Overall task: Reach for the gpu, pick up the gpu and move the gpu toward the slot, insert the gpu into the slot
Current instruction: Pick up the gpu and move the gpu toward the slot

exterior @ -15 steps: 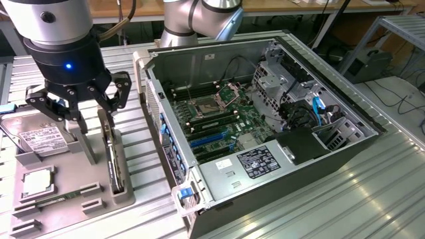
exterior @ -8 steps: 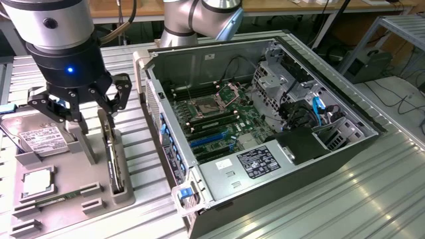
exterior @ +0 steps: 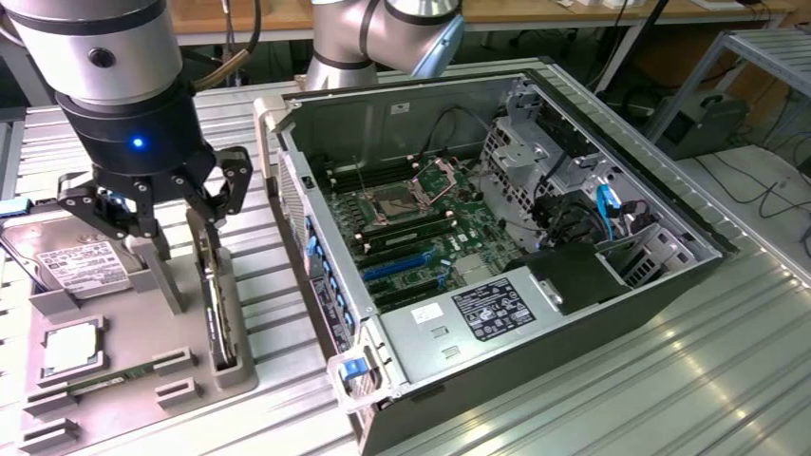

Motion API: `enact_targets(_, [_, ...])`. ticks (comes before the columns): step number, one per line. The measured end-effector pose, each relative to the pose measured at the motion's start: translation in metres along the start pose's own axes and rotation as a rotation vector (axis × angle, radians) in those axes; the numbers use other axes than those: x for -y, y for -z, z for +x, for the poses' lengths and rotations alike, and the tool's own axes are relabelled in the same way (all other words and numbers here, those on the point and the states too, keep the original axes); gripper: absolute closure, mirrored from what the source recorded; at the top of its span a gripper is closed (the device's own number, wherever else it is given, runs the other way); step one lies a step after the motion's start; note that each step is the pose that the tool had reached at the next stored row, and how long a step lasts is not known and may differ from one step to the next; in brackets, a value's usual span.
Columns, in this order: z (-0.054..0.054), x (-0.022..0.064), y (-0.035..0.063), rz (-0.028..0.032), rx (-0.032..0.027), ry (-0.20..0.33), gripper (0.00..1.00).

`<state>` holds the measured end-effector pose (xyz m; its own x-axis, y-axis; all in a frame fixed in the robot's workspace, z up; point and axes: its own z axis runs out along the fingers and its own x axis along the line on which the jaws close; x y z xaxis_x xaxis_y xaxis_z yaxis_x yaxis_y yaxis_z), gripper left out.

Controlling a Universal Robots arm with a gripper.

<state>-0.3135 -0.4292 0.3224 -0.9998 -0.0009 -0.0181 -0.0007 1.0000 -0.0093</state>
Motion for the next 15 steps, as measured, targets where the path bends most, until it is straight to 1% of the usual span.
enact_targets(15, [0.000,0.0017,-0.0209,0.0000,0.0001,0.000,0.51])
